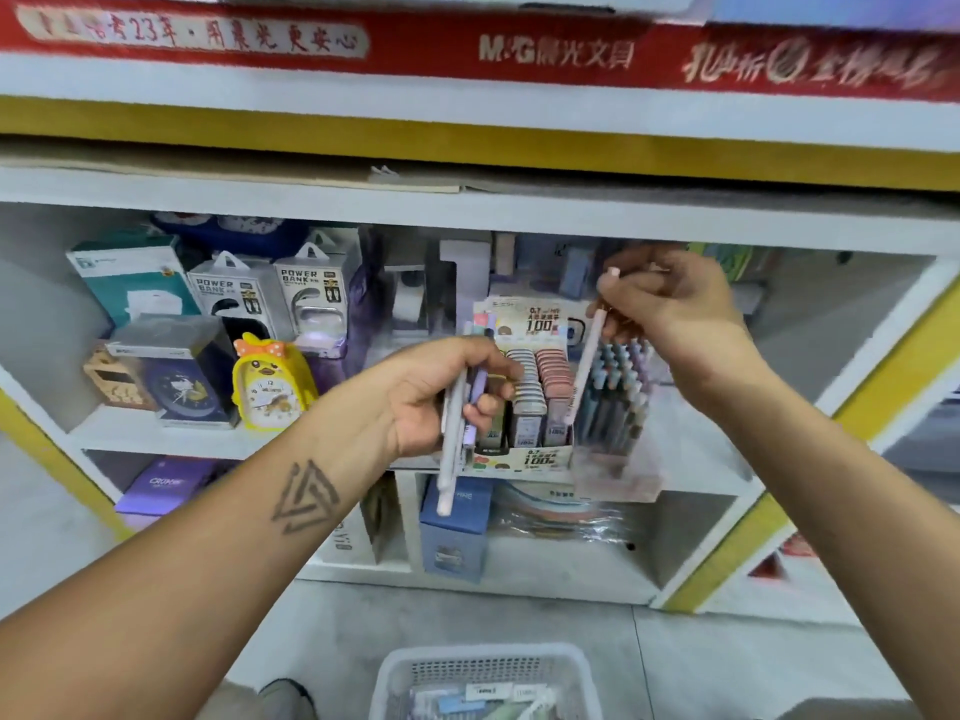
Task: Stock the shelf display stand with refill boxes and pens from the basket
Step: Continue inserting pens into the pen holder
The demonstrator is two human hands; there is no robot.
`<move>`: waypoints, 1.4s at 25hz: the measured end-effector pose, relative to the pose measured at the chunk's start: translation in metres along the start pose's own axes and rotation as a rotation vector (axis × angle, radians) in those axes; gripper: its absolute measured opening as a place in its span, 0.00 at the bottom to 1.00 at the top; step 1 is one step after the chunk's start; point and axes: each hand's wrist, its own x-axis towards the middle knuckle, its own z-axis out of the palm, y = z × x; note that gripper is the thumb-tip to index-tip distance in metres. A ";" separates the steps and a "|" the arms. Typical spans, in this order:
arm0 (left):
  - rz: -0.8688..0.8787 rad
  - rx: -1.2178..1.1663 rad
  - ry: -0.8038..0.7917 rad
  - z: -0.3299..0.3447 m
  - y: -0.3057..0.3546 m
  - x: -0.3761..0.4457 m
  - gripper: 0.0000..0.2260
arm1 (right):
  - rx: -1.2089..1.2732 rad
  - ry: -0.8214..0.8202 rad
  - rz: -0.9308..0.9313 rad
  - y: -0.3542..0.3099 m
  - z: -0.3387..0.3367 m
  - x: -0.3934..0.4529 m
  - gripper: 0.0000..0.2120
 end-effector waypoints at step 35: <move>-0.039 -0.152 -0.052 0.041 -0.017 0.040 0.11 | -0.826 0.157 0.007 0.057 -0.076 -0.006 0.12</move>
